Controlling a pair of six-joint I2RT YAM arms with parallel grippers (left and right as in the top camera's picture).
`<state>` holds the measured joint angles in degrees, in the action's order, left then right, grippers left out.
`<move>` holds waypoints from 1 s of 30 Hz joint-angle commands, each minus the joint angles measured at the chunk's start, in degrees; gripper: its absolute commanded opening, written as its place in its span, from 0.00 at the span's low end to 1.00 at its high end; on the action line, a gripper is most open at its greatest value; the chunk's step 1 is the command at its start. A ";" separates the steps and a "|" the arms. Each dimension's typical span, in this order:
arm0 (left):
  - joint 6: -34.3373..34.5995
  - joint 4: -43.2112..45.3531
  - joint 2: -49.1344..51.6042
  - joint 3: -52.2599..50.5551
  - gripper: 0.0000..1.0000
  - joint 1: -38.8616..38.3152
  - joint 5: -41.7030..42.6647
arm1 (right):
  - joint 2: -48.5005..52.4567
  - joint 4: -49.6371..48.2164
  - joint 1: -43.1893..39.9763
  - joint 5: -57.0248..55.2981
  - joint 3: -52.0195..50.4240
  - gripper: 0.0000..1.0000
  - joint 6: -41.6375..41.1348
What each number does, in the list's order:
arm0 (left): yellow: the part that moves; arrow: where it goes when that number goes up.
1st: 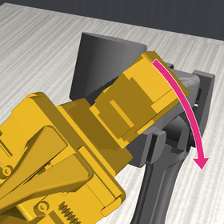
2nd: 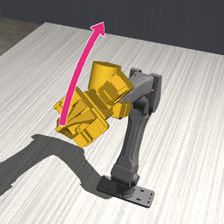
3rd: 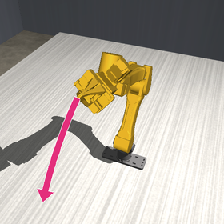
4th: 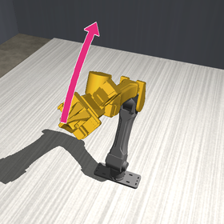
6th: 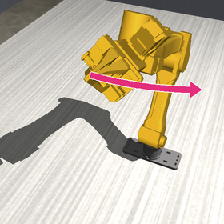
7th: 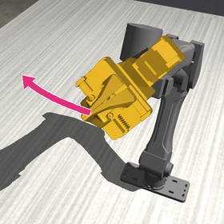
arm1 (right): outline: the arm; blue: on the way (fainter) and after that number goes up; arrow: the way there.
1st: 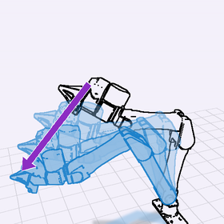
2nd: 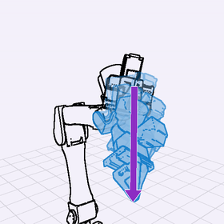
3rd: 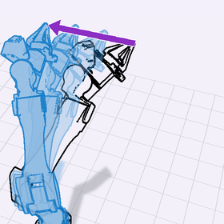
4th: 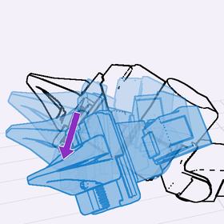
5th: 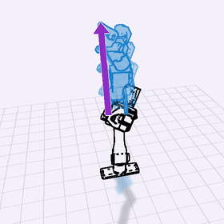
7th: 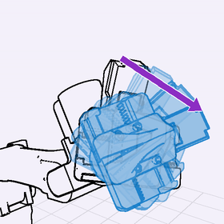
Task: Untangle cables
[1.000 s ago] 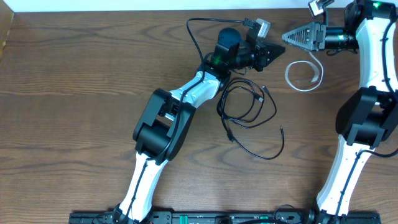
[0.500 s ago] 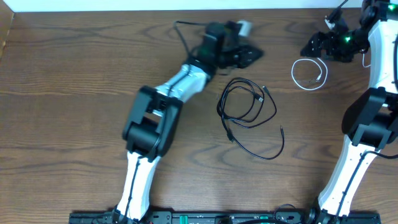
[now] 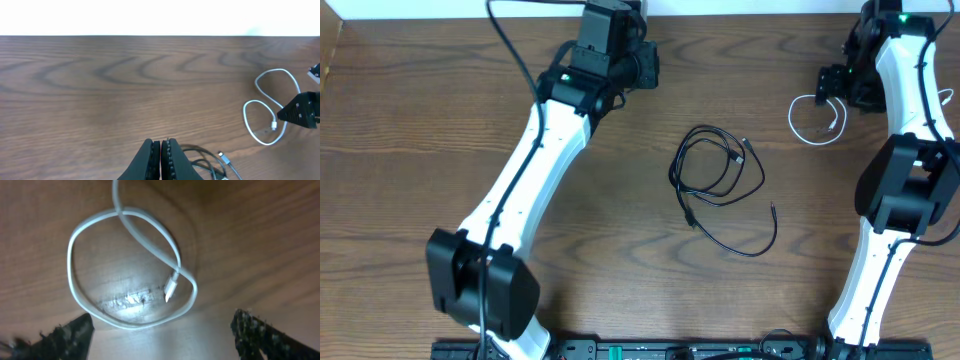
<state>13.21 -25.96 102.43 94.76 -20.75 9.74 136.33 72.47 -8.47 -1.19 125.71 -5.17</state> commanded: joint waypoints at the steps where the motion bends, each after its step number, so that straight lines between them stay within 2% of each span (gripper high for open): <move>1: -1.60 -2.97 0.83 0.07 0.09 0.00 -4.39 | -1.05 -4.94 -0.22 2.43 -4.57 0.83 3.30; 6: -1.60 -6.51 0.85 0.07 0.09 -0.22 -4.39 | -1.03 -11.89 -0.22 2.21 -9.35 0.76 3.50; 17: -1.60 -11.58 0.85 0.07 0.16 -0.22 -4.22 | -1.03 -19.85 -0.81 1.46 -17.05 0.45 -0.20; 20: -1.57 -12.20 0.85 0.07 0.17 -0.22 -4.22 | -1.03 -20.17 -0.94 -0.07 -17.07 0.29 -0.81; 21: -1.60 -12.33 0.85 0.07 0.17 -0.22 -4.22 | -1.03 -20.33 -0.98 -1.16 -17.07 0.21 -1.44; 22: -1.60 -12.52 0.85 0.07 0.17 -0.22 -4.22 | -1.03 -20.72 -1.09 -2.89 -17.05 0.08 -2.64; 23: -1.57 -12.59 0.85 0.07 0.17 -0.22 -4.22 | -1.03 -20.98 -1.16 -3.78 -17.03 0.02 -3.26; 25: -1.57 -12.63 0.85 0.07 0.17 -0.22 -4.20 | -1.07 -22.03 -1.70 -4.94 -16.59 0.01 -4.04; 27: -1.57 -12.63 0.85 0.07 0.22 -0.22 -4.20 | -1.09 -22.08 -2.71 -4.90 -14.73 0.01 -4.07; 30: -1.57 -12.66 0.85 0.07 0.22 -0.22 -4.20 | -1.11 -19.32 -5.33 -4.81 -8.13 0.01 -5.11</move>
<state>11.97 -38.52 102.87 94.78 -20.80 6.04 135.98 52.03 -10.76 -4.08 111.35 -7.97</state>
